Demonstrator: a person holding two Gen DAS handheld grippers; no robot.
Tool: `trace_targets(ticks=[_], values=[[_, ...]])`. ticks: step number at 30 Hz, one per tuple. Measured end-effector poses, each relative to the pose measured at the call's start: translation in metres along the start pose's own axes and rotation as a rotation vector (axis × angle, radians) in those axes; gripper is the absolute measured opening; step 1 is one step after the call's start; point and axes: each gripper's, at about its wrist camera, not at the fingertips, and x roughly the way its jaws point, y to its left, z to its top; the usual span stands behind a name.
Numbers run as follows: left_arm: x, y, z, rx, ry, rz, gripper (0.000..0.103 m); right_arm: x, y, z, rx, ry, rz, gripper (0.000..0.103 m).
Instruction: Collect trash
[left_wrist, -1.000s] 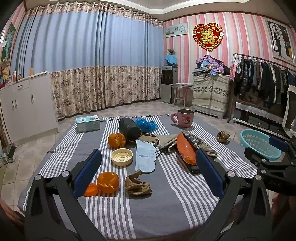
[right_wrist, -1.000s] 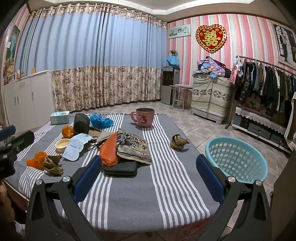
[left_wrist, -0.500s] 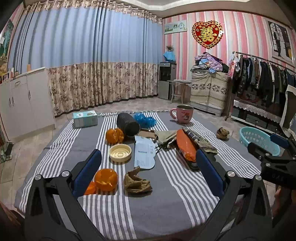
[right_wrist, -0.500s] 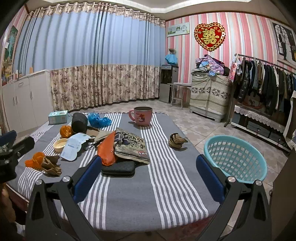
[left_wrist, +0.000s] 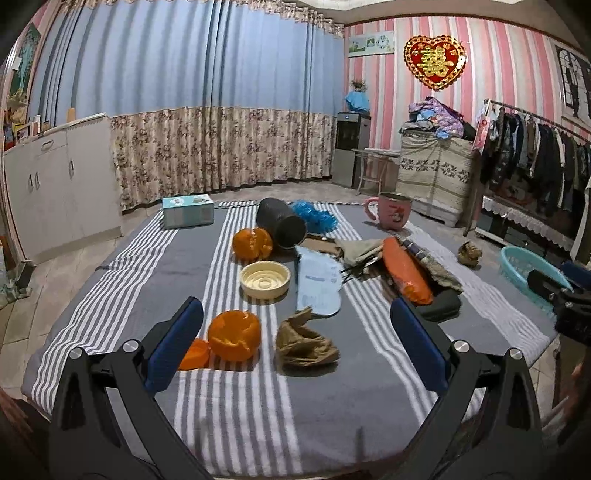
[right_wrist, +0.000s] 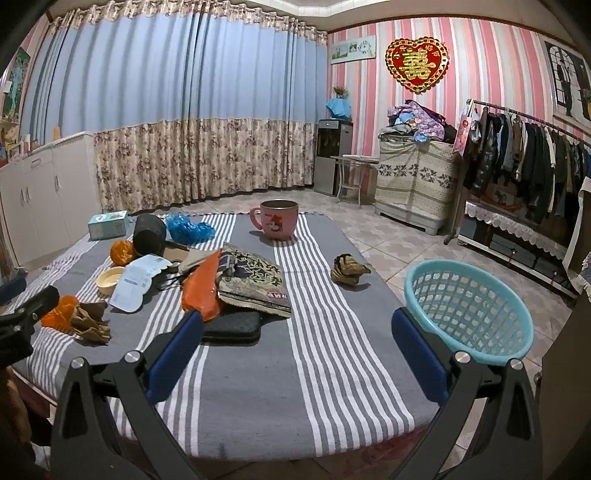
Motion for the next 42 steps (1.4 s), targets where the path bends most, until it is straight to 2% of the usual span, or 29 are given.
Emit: trace_targets(ticks=[15,19,20,26,30,31,32,35,39,42], values=[[0.051,0.059,-0.012,-0.116,0.183,0.094,0.097,0.026,-0.01,-0.008,0.006,0.109,-0.071,0.099],[0.065,0.059,-0.013,-0.071,0.216,0.119,0.089,0.026,-0.012,-0.009,0.011,0.108,-0.081,0.099],[0.07,0.06,-0.013,-0.065,0.23,0.113,0.085,0.026,-0.012,-0.009,0.014,0.109,-0.078,0.099],[0.09,0.061,-0.009,-0.064,0.285,0.042,0.073,0.031,-0.016,-0.01,0.031,0.122,-0.075,0.099],[0.107,0.057,-0.014,-0.051,0.345,0.009,0.06,0.035,-0.023,-0.009,0.054,0.138,-0.075,0.099],[0.108,0.054,-0.015,-0.027,0.343,0.019,0.057,0.036,-0.026,-0.009,0.066,0.141,-0.073,0.099],[0.109,0.05,-0.015,-0.005,0.345,0.017,0.048,0.037,-0.027,-0.008,0.074,0.143,-0.072,0.099],[0.106,0.048,-0.013,-0.015,0.341,-0.027,0.04,0.04,-0.031,-0.003,0.078,0.146,-0.074,0.099],[0.104,0.05,-0.005,-0.009,0.337,-0.032,0.036,0.051,-0.044,0.015,0.1,0.142,-0.068,0.099],[0.102,0.059,0.014,-0.028,0.302,-0.022,0.036,0.067,-0.056,0.034,0.106,0.158,-0.048,0.099]])
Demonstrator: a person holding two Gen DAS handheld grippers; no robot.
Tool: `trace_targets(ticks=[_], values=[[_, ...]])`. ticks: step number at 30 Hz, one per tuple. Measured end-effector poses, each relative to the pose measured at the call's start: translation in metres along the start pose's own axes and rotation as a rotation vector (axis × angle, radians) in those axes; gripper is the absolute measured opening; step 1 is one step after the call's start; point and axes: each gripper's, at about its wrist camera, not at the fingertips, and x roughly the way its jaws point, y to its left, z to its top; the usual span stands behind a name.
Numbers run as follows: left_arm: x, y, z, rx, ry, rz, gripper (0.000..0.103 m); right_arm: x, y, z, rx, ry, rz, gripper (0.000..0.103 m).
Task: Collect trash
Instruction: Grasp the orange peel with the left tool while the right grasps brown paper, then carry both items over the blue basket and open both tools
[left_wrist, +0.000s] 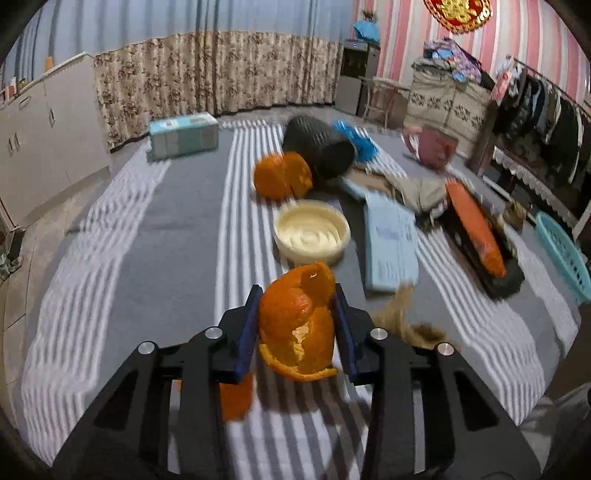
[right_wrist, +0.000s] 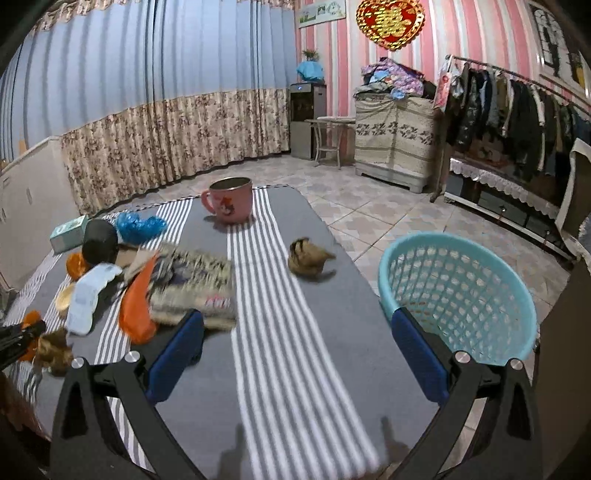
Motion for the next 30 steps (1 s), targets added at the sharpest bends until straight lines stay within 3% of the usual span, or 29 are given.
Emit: trace_targets(ticks=[5,11,13,17,20,23,30], values=[[-0.007,0.003,0.035,-0.002,-0.061,0.064,0.036,0.06,-0.013,0.033,0.019,0.08,0.022,0.099],[-0.001,-0.017,0.064,0.011,-0.074,0.067,0.036,0.143,-0.014,0.056,0.002,0.204,-0.013,0.097],[0.002,-0.026,0.07,0.028,-0.075,0.07,0.036,0.159,-0.01,0.058,-0.028,0.225,-0.012,0.086],[0.009,-0.048,0.085,0.054,-0.076,0.07,0.036,0.187,0.002,0.047,-0.069,0.321,0.04,0.051],[0.011,-0.064,0.095,0.054,-0.072,0.05,0.036,0.181,0.009,0.047,-0.133,0.29,0.04,0.049],[0.006,-0.087,0.104,0.077,-0.09,0.02,0.036,0.153,-0.006,0.063,-0.074,0.23,0.07,0.048],[0.004,-0.179,0.112,0.152,-0.103,-0.145,0.036,0.064,-0.087,0.075,0.048,0.092,-0.032,0.049]])
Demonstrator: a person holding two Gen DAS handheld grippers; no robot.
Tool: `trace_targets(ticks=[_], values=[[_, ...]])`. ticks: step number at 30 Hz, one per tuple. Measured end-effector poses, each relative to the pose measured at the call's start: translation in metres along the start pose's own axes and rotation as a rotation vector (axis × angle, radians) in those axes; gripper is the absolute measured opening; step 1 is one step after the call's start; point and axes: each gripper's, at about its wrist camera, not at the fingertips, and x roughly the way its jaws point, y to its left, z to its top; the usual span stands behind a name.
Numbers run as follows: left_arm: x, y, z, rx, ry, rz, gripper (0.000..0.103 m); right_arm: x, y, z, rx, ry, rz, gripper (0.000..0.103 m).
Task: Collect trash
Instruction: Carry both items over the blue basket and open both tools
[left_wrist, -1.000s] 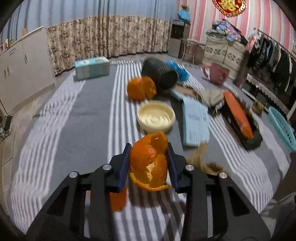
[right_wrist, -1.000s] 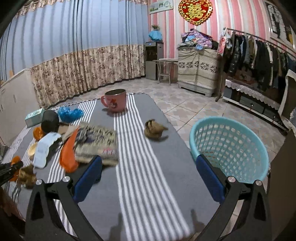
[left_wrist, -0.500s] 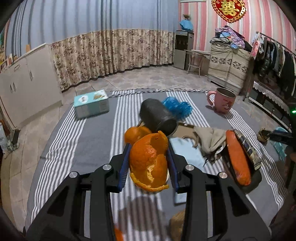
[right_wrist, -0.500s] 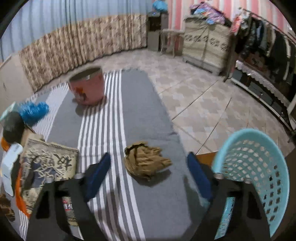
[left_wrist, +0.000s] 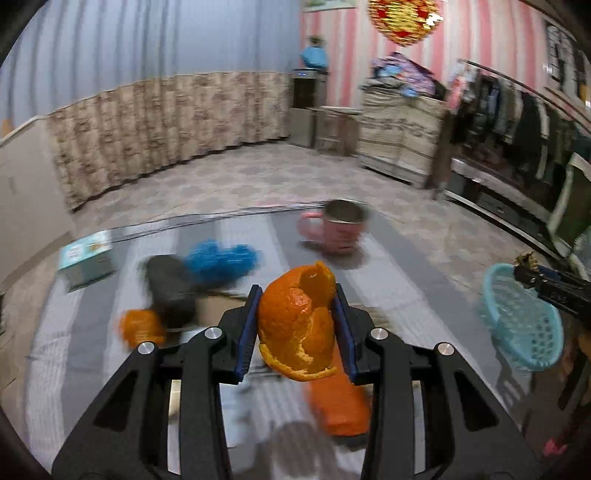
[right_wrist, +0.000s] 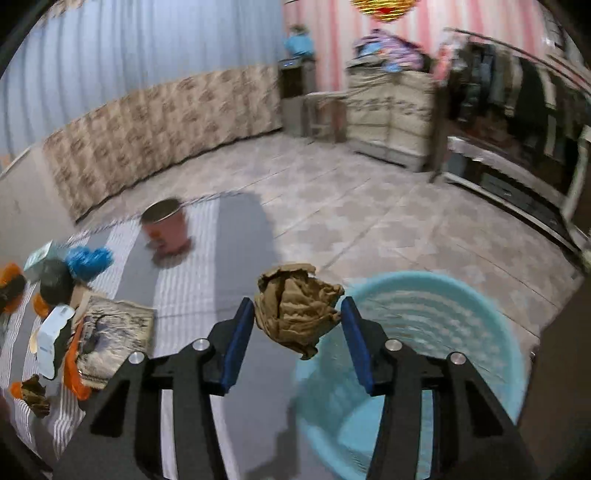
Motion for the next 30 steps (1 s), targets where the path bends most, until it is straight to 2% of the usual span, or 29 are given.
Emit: trace_targets(ticks=[4,7,11,16,22,25,27,28,29,30], values=[[0.017,-0.068,0.001,0.063,0.003,-0.096,0.036,-0.036,-0.055,-0.012,0.073,-0.068,-0.112,0.049],[0.028,-0.124,-0.003,0.114,-0.007,-0.161,0.037,-0.031,-0.088,-0.018,0.115,-0.051,-0.165,0.049],[0.05,-0.206,-0.018,0.219,0.014,-0.237,0.037,-0.025,-0.127,-0.012,0.201,-0.053,-0.152,0.049],[0.079,-0.271,-0.028,0.246,0.066,-0.338,0.037,-0.016,-0.156,-0.012,0.24,-0.053,-0.195,0.049],[0.111,-0.308,-0.039,0.288,0.137,-0.362,0.037,-0.018,-0.182,-0.019,0.316,-0.049,-0.205,0.049],[0.116,-0.316,-0.037,0.31,0.132,-0.361,0.039,-0.019,-0.186,-0.019,0.323,-0.047,-0.213,0.049],[0.115,-0.321,-0.035,0.346,0.118,-0.341,0.048,-0.022,-0.186,-0.019,0.336,-0.051,-0.209,0.049],[0.114,-0.322,-0.034,0.353,0.11,-0.331,0.061,-0.022,-0.184,-0.019,0.331,-0.05,-0.207,0.049],[0.112,-0.321,-0.031,0.35,0.098,-0.32,0.07,-0.022,-0.183,-0.019,0.323,-0.047,-0.206,0.049],[0.109,-0.318,-0.027,0.342,0.086,-0.315,0.072,-0.021,-0.18,-0.018,0.314,-0.043,-0.207,0.049]])
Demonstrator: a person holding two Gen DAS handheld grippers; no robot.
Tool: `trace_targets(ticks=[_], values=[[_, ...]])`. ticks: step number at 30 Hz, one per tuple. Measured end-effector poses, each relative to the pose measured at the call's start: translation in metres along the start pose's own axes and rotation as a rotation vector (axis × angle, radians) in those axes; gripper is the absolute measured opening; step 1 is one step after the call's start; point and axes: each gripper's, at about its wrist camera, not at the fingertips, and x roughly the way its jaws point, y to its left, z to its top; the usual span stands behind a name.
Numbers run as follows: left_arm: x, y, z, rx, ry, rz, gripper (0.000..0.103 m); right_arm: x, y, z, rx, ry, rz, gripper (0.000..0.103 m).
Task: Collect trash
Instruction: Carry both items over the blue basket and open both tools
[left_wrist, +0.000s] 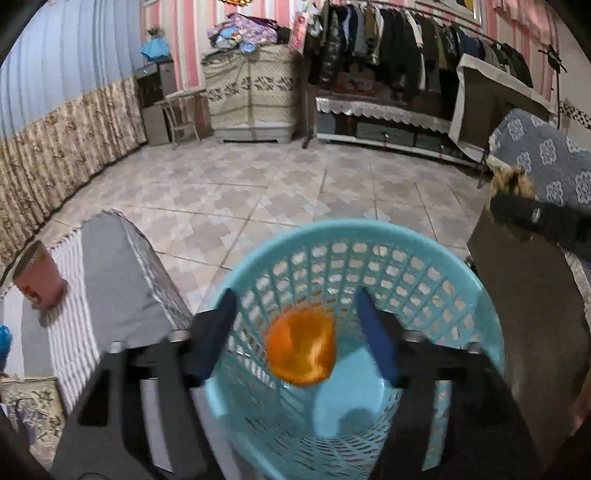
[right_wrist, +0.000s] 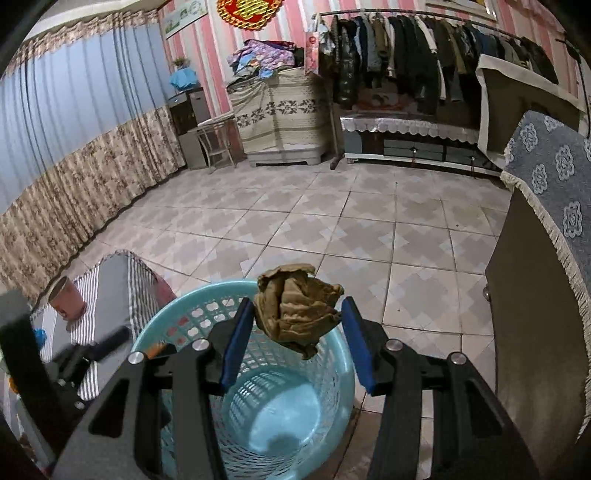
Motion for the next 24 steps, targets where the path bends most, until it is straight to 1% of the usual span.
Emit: trace_targets(ticks=[3,5,7,9,11,14,15,16,17,19,20,21,24], values=[[-0.014,0.014,0.003,-0.021,-0.023,0.022,0.081,-0.001,0.005,0.0,-0.017,0.004,0.015,0.049],[-0.028,0.03,0.004,-0.04,-0.046,0.067,0.09,-0.003,0.008,-0.001,-0.023,0.0,0.019,0.049],[-0.041,0.046,0.002,-0.073,-0.065,0.096,0.092,-0.004,0.016,-0.001,-0.038,-0.002,0.03,0.049],[-0.051,0.059,-0.001,-0.092,-0.071,0.114,0.093,-0.003,0.024,-0.003,-0.053,0.006,0.036,0.05],[-0.063,0.071,-0.004,-0.115,-0.089,0.146,0.096,-0.001,0.034,-0.005,-0.073,0.019,0.046,0.051],[-0.08,0.088,-0.009,-0.148,-0.111,0.178,0.097,0.004,0.047,-0.008,-0.091,0.039,0.061,0.052],[-0.085,0.093,-0.01,-0.155,-0.113,0.189,0.097,0.005,0.049,-0.009,-0.091,0.044,0.064,0.055],[-0.09,0.1,-0.012,-0.163,-0.116,0.202,0.097,0.008,0.051,-0.01,-0.088,0.056,0.065,0.055],[-0.094,0.104,-0.014,-0.168,-0.118,0.21,0.097,0.01,0.052,-0.011,-0.084,0.063,0.067,0.059],[-0.1,0.113,-0.017,-0.178,-0.117,0.228,0.097,0.014,0.053,-0.014,-0.078,0.076,0.079,0.069],[-0.104,0.119,-0.019,-0.184,-0.113,0.238,0.097,0.015,0.054,-0.014,-0.074,0.077,0.076,0.079],[-0.107,0.123,-0.021,-0.187,-0.112,0.244,0.097,0.016,0.054,-0.015,-0.073,0.077,0.076,0.083],[-0.115,0.137,-0.029,-0.194,-0.108,0.273,0.097,0.018,0.058,-0.016,-0.075,0.079,0.084,0.085]])
